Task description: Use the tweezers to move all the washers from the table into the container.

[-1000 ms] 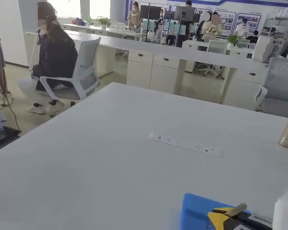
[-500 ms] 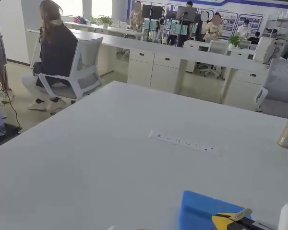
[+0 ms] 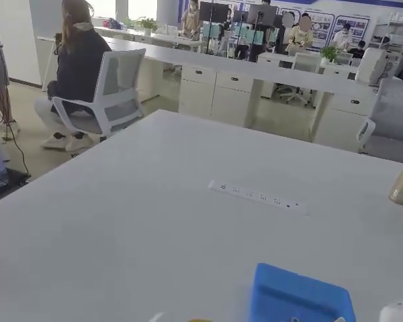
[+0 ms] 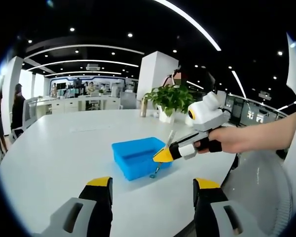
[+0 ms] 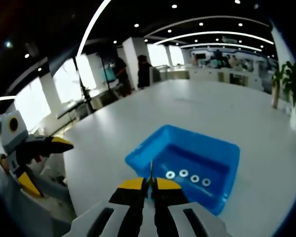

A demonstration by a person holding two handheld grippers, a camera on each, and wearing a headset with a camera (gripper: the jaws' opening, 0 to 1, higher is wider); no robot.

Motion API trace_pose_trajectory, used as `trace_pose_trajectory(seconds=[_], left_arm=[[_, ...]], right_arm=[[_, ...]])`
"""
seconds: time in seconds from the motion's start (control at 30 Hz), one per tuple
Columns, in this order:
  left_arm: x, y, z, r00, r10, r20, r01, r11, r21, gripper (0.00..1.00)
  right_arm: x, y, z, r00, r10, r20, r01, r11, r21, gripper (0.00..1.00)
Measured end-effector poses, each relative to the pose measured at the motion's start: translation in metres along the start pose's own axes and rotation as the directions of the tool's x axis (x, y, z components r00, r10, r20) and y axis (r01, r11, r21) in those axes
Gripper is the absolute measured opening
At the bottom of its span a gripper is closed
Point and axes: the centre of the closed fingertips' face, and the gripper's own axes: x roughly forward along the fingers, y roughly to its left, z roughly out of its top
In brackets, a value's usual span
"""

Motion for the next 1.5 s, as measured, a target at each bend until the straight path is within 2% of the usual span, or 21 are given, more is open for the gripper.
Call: trace_pose_trajectory(seconds=[0.1, 0.17, 0.23, 0.27, 0.3, 0.43, 0.57, 0.67, 0.73, 0.8, 0.9, 1.03, 1.13, 1.5], left_arm=[[0.0, 0.001, -0.001, 1.0, 0.004, -0.005, -0.004, 1.0, 0.002, 0.65], [0.0, 0.001, -0.002, 0.9999, 0.004, -0.009, -0.004, 1.0, 0.008, 0.64], [0.0, 0.001, -0.002, 0.9999, 0.004, -0.014, -0.004, 1.0, 0.012, 0.64], [0.0, 0.001, -0.003, 0.9999, 0.006, -0.016, -0.005, 1.0, 0.014, 0.64], [0.0, 0.001, -0.003, 0.9999, 0.006, -0.016, -0.006, 1.0, 0.015, 0.63], [0.0, -0.001, -0.004, 0.9997, -0.006, -0.022, 0.006, 1.0, 0.014, 0.63], [0.001, -0.001, -0.005, 0.9995, -0.008, -0.031, 0.009, 1.0, 0.024, 0.63], [0.001, -0.001, -0.006, 0.9994, -0.007, -0.033, 0.007, 1.0, 0.022, 0.63], [0.001, -0.001, -0.006, 0.9994, -0.007, -0.034, 0.007, 1.0, 0.023, 0.63], [0.001, -0.001, -0.006, 0.9993, -0.007, -0.035, 0.008, 1.0, 0.024, 0.63], [0.001, 0.0, -0.007, 0.9993, -0.001, -0.038, 0.002, 1.0, 0.026, 0.62], [0.001, 0.001, -0.007, 0.9994, 0.001, -0.034, -0.001, 1.0, 0.014, 0.62], [0.002, -0.001, -0.008, 0.999, -0.012, -0.044, 0.013, 1.0, 0.026, 0.62], [0.002, -0.001, -0.008, 0.999, -0.01, -0.044, 0.011, 1.0, 0.027, 0.61]], right_arm=[[0.004, -0.001, 0.002, 0.9998, -0.012, -0.018, 0.011, 0.999, -0.04, 0.03], [0.004, 0.003, 0.002, 0.9995, -0.001, -0.03, 0.0, 0.998, -0.056, 0.03], [0.003, 0.009, 0.001, 0.9997, 0.013, -0.021, -0.014, 0.998, -0.056, 0.03], [0.002, 0.013, -0.001, 0.9995, 0.018, -0.028, -0.019, 0.998, -0.057, 0.03], [0.003, 0.015, -0.008, 0.9983, 0.018, -0.056, -0.021, 0.997, -0.067, 0.03], [0.005, 0.011, -0.018, 0.9953, 0.009, -0.097, -0.015, 0.998, -0.066, 0.03], [0.011, -0.002, -0.009, 0.9953, 0.01, -0.096, -0.015, 0.998, -0.055, 0.03], [0.02, -0.014, 0.003, 0.9959, -0.009, -0.09, 0.002, 0.996, -0.084, 0.03], [0.027, -0.022, 0.01, 0.9952, -0.027, -0.094, 0.02, 0.997, -0.075, 0.03], [0.029, -0.027, 0.018, 0.9961, -0.045, -0.076, 0.041, 0.998, -0.041, 0.03], [0.025, -0.018, 0.021, 0.9978, -0.021, -0.063, 0.02, 1.0, -0.02, 0.03], [0.021, -0.006, 0.001, 0.9923, -0.004, -0.124, -0.001, 0.999, -0.042, 0.03], [0.018, -0.005, -0.008, 0.991, -0.002, -0.134, -0.004, 0.999, -0.045, 0.03], [0.018, -0.002, -0.008, 0.9901, 0.004, -0.14, -0.013, 0.998, -0.066, 0.03]])
